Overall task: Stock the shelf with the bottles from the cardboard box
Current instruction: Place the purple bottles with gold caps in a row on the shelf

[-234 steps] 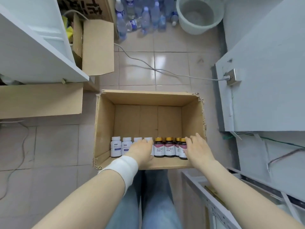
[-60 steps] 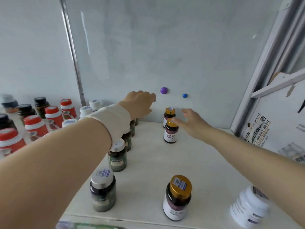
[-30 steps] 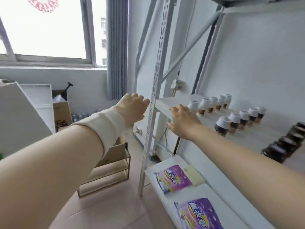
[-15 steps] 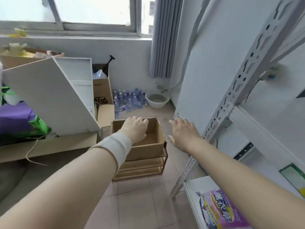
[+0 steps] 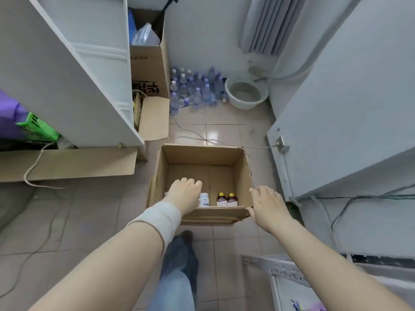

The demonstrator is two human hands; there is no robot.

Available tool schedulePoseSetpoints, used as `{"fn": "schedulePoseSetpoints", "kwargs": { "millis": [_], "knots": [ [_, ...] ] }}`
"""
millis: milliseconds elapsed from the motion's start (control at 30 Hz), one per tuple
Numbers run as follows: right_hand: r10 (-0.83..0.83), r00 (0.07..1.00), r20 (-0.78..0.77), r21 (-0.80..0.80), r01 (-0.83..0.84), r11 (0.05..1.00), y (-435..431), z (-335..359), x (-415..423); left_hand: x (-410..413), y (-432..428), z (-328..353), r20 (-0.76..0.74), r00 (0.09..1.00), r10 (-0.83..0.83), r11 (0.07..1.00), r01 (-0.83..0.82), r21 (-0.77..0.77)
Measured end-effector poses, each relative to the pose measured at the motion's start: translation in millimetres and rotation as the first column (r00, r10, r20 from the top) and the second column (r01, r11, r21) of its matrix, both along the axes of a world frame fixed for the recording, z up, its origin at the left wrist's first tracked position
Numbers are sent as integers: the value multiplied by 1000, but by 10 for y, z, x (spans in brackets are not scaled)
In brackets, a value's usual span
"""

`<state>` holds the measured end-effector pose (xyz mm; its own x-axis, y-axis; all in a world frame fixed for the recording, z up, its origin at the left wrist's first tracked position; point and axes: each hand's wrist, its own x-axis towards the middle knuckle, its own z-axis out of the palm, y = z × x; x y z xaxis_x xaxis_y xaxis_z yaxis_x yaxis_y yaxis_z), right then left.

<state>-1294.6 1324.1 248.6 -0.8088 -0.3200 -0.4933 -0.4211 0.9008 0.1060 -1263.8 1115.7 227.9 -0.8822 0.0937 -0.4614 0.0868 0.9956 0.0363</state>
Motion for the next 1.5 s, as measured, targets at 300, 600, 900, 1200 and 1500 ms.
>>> {"fn": "schedulePoseSetpoints", "kwargs": {
  "millis": [300,600,900,1200,1500],
  "knots": [
    [-144,946,289,12,147,989,-176,-1215,-869,-863,86,-1273,371,927,52,987,-105,123],
    [-574,657,489,137,591,795,-290,-3084,-1266,-1641,563,-3050,600,762,242,846,-469,253],
    [-595,691,410,123,604,787,-320,-3465,-1241,-1839,590,-3496,697,650,301,760,-605,236],
    [-718,422,553,190,775,602,-365,-3587,-1428,-2074,280,-3541,658,651,379,657,-690,304],
    [-682,403,611,-28,871,490,-298,-3146,-1441,-2097,-11,-2993,609,676,414,557,-718,418]
  ]
}}
